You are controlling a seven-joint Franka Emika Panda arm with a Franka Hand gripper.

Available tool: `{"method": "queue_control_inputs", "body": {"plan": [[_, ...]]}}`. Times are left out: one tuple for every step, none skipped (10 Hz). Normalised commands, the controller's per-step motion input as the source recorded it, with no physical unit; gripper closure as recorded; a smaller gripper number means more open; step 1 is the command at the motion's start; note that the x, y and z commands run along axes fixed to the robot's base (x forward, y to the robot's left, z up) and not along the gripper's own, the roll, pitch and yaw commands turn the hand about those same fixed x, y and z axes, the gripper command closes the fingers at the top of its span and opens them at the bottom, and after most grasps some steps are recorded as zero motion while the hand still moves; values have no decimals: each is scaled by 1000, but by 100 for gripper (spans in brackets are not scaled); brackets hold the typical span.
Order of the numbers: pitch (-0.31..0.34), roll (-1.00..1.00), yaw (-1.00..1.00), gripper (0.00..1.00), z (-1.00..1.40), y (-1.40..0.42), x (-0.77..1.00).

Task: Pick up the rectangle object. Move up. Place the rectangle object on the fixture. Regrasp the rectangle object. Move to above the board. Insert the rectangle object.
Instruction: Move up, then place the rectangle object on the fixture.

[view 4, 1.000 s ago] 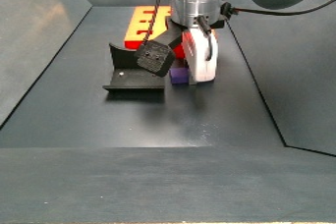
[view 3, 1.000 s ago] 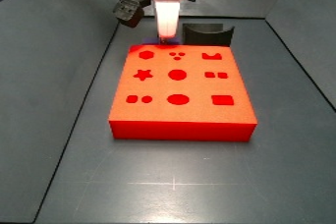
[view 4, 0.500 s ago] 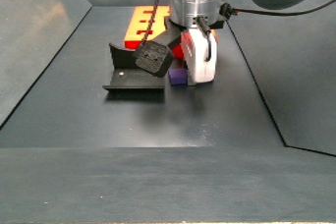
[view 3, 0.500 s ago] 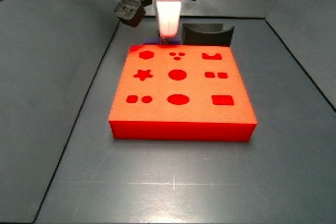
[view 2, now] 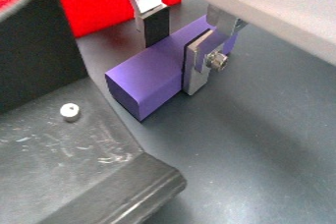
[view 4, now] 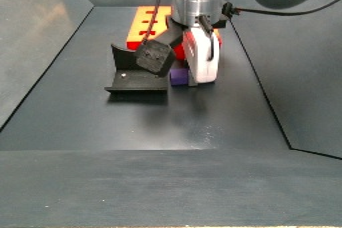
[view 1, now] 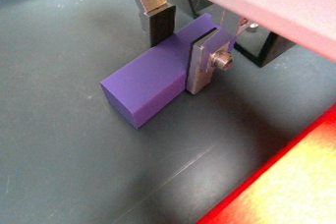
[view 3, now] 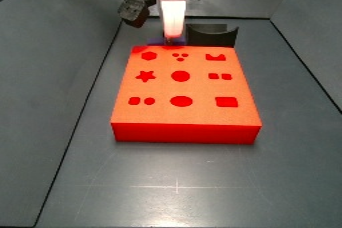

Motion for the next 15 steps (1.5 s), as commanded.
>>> {"method": "queue_control_inputs", "body": {"plan": [[18,-4,13,100,800,-5,-29],[45,-17,17,100,651,-10,-47],[62,-28,19,100,508,-9,-32],[61,-42,19,100,299,-5,-16],[57,-49,17,100,186,-6,-18],[0,0,0,100,1000,0,0],[5,-1,0,100,1000,0,-2],[22,-11,3,100,1000,-4,-14],[21,-21,9,100,1000,-4,-16],[22,-36,14,100,1000,-6,-21],[23,-43,15,100,1000,-8,-23],[24,-57,17,100,1000,-10,-27],[27,-68,18,100,992,-12,-28],[32,-81,17,100,768,-12,-20],[37,-87,16,100,656,-10,-16]]}}
